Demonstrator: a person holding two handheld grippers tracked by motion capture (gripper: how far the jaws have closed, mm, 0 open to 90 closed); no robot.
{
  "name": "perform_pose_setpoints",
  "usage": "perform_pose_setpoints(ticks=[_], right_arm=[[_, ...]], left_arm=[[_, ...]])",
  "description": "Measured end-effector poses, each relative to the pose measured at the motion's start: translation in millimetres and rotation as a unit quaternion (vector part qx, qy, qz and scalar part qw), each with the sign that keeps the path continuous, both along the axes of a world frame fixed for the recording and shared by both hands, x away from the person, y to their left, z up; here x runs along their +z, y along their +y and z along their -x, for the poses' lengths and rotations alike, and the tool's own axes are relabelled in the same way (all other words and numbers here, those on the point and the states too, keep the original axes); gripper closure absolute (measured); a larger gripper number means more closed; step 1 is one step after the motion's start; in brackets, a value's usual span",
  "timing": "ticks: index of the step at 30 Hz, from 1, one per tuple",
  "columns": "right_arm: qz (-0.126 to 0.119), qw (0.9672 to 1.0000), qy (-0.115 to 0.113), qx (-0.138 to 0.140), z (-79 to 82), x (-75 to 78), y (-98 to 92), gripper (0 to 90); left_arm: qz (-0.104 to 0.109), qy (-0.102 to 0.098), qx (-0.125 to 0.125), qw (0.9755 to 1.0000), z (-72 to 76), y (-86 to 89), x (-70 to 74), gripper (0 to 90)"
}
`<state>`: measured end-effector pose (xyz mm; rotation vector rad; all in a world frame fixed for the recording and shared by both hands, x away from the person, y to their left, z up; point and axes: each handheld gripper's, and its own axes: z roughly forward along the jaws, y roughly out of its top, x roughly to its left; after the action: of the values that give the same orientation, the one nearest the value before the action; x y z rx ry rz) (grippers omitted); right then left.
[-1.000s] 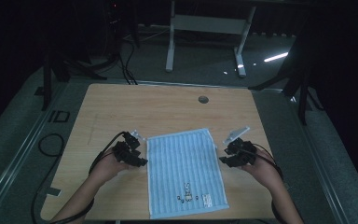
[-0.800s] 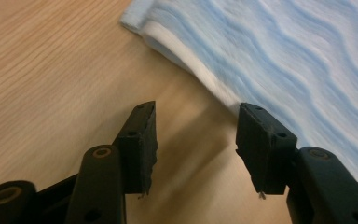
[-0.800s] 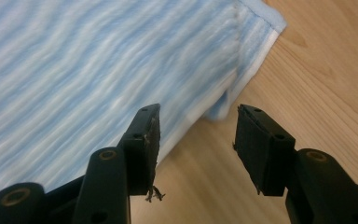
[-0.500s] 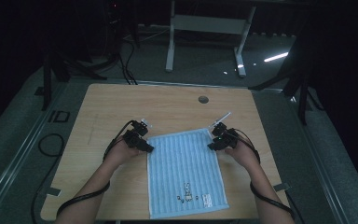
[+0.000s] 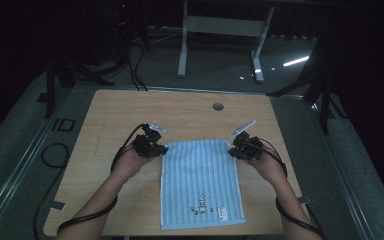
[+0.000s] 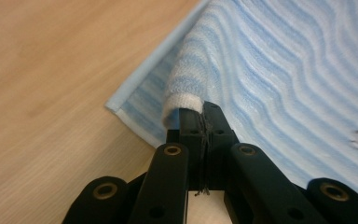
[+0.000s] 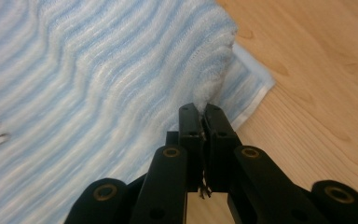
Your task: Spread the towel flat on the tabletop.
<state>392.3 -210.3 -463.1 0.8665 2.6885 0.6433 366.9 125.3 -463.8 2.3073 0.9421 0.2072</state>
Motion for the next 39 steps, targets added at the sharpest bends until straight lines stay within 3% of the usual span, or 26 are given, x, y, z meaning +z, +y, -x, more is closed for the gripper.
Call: perform_pose_setpoints(ticks=[1, 4, 6, 7, 9, 11, 13, 15, 17, 18, 20, 22, 24, 25, 26, 27, 28, 34, 36, 39], right_arm=[[-0.002, 1.0, -0.008, 0.004, 5.8, 4.1, -3.0, 87.3], [-0.007, 0.9996, -0.022, 0.014, 30.9, 12.7, -10.9, 87.2], [-0.011, 0.9993, -0.025, 0.026, 49.2, 13.8, -16.5, 87.1], [-0.014, 0.9992, -0.023, 0.03, 57.8, 12.8, -19.6, 87.1], [-0.025, 0.999, -0.017, 0.033, 72.2, 8.7, -25.8, 87.0], [-0.025, 0.9988, -0.007, 0.042, 85.2, 1.8, -28.4, 87.1], [-0.025, 0.9987, 0.002, 0.045, 93.8, -7.0, -28.8, 87.1], [-0.011, 0.9988, 0.009, 0.047, 98.7, -16.7, -27.2, 86.7], [-0.012, 0.9983, 0.03, 0.048, 98.5, -24.0, -27.4, 82.9], [-0.011, 0.9984, 0.03, 0.047, 97.7, -25.0, -28.2, 79.7], [-0.014, 0.9989, 0.024, 0.037, 92.8, -21.1, -32.1, 75.9], [-0.016, 0.9996, 0.008, 0.024, 84.2, -13.2, -35.8, 74.7], [-0.018, 0.9998, 0.003, 0.011, 70.5, -5.9, -37.9, 70.2], [-0.019, 0.9998, -0.003, 0.005, 62.6, -3.0, -38.2, 69.8], [-0.023, 0.9997, -0.001, -0.003, 54.3, -1.1, -37.6, 68.5], [-0.028, 0.9996, 0.001, -0.005, 45.3, -0.3, -36.0, 68.1], [-0.027, 0.9996, 0.002, -0.007, 37.0, -0.7, -32.6, 67.9], [0.012, 0.9995, 0.028, -0.007, -8.7, -20.5, -3.3, 57.1], [0.018, 0.9992, 0.031, -0.014, -21.5, -28.6, 2.2, 56.3], [0.035, 0.9984, 0.039, -0.021, -35.9, -41.6, 7.1, 54.3]], left_arm=[[-0.001, -0.009, -0.001, 1.0, 8.1, 1.5, 3.9, 88.0], [0.001, -0.008, -0.025, 0.9996, 32.8, 4.4, 6.3, 87.8], [-0.004, 0.006, -0.046, 0.9989, 47.1, 6.6, 0.5, 87.8], [-0.004, 0.006, -0.046, 0.9989, 47.1, 6.6, 0.5, 87.7], [0.008, 0.036, -0.06, 0.9975, 62.3, 10.8, -14.7, 87.7], [0.005, 0.051, -0.068, 0.9963, 70.9, 10.0, -26.2, 87.6], [-0.001, 0.069, -0.079, 0.9945, 77.4, 7.3, -37.4, 87.0], [-0.007, 0.075, -0.077, 0.9942, 79.8, 7.2, -45.5, 86.4], [-0.004, 0.097, -0.086, 0.9915, 77.5, 10.7, -49.0, 75.5], [-0.011, 0.099, -0.081, 0.9917, 75.0, 13.4, -48.8, 70.4], [-0.021, 0.097, -0.065, 0.9929, 66.7, 20.9, -45.4, 60.6], [-0.03, 0.091, -0.047, 0.9943, 54.0, 27.9, -41.7, 59.8], [-0.061, 0.066, -0.024, 0.9957, 39.9, 30.4, -38.9, 54.0], [-0.061, 0.066, -0.024, 0.9957, 39.9, 30.4, -38.9, 51.6], [-0.062, 0.057, 0.002, 0.9965, 23.2, 31.4, -37.5, 51.3], [-0.062, 0.057, 0.002, 0.9965, 23.2, 31.4, -37.5, 48.8], [-0.055, 0.053, 0.01, 0.997, 7.0, 28.6, -36.6, 47.4], [-0.035, 0.053, -0.009, 0.998, -30.8, 8.3, -43.2, 39.4], [-0.036, 0.047, -0.006, 0.9982, -39.4, 2.5, -49.5, 38.6], [-0.058, 0.054, -0.002, 0.9968, -49.3, -5.4, -62.3, 38.1]])
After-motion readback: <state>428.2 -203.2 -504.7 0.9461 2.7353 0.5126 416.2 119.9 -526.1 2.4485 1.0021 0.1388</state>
